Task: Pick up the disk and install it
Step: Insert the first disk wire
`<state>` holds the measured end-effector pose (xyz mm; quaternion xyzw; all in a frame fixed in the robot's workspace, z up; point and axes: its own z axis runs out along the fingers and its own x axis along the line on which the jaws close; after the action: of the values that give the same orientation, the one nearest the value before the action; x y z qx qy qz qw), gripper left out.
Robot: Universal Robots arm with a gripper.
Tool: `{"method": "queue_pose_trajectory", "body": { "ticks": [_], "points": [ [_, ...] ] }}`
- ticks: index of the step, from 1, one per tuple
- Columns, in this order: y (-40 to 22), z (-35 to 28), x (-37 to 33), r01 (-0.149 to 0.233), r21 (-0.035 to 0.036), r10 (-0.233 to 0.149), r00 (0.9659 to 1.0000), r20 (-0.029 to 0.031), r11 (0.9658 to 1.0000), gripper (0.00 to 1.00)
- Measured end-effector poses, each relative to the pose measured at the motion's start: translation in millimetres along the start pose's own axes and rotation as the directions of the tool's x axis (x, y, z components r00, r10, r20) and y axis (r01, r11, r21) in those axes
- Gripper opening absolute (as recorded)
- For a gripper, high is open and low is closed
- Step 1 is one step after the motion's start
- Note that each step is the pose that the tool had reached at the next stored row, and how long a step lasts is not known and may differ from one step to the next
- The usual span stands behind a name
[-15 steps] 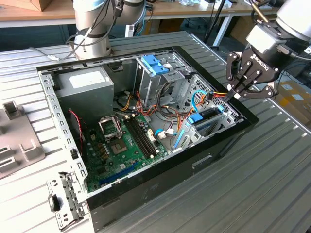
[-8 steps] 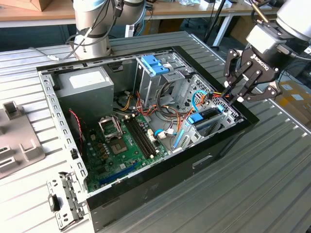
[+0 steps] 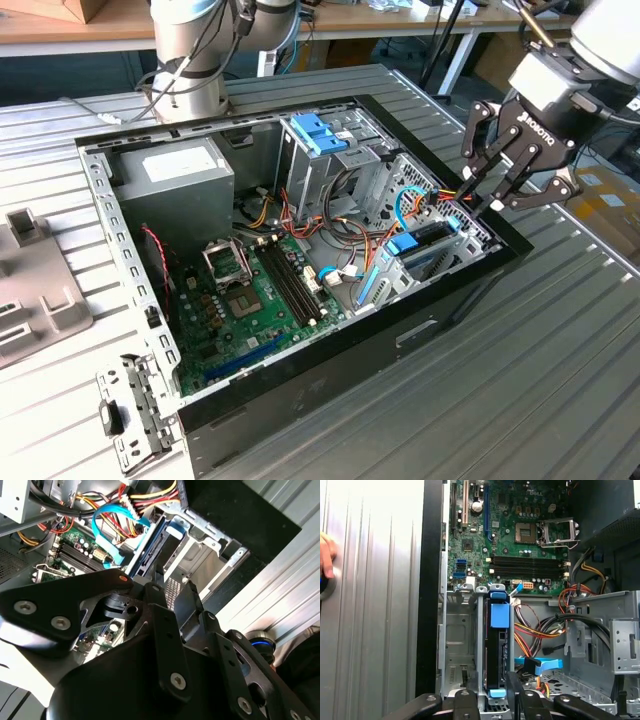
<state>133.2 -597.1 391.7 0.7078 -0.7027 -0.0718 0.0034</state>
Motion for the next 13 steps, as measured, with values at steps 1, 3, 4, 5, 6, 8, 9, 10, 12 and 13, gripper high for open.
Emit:
{"method": "queue_pose_trajectory", "body": {
  "ticks": [1,3,4,5,6,8,9,10,12,13],
  "points": [
    [-1.7,0.4,0.0,0.000,0.0000,0.000,1.0000,0.0001,1.0000,0.36],
    [-4.3,0.6,0.1,0.000,0.0000,0.000,1.0000,0.0000,1.0000,0.36],
    [-4.4,0.6,0.1,0.000,0.0000,0.000,1.0000,0.0000,1.0000,0.36],
    [-4.4,0.6,0.1,0.000,0.0000,0.000,1.0000,-0.0001,1.0000,0.36],
    [-4.4,0.6,0.1,0.000,0.0000,0.000,1.0000,-0.0004,1.0000,0.36],
    [-4.5,0.7,0.1,0.000,0.0024,0.000,1.0000,-0.0006,1.0000,0.36],
    [-4.6,0.8,0.1,0.001,0.0133,-0.001,1.0000,-0.0007,0.9999,0.36],
    [-4.6,0.7,0.1,0.003,0.0277,-0.003,1.0000,-0.0011,0.9996,0.36],
    [-4.5,1.0,0.1,0.006,0.0613,-0.006,1.0000,-0.0015,0.9981,0.36],
    [-4.3,1.3,0.3,0.007,0.0728,-0.007,1.0000,-0.0018,0.9973,0.36]
  ]
}}
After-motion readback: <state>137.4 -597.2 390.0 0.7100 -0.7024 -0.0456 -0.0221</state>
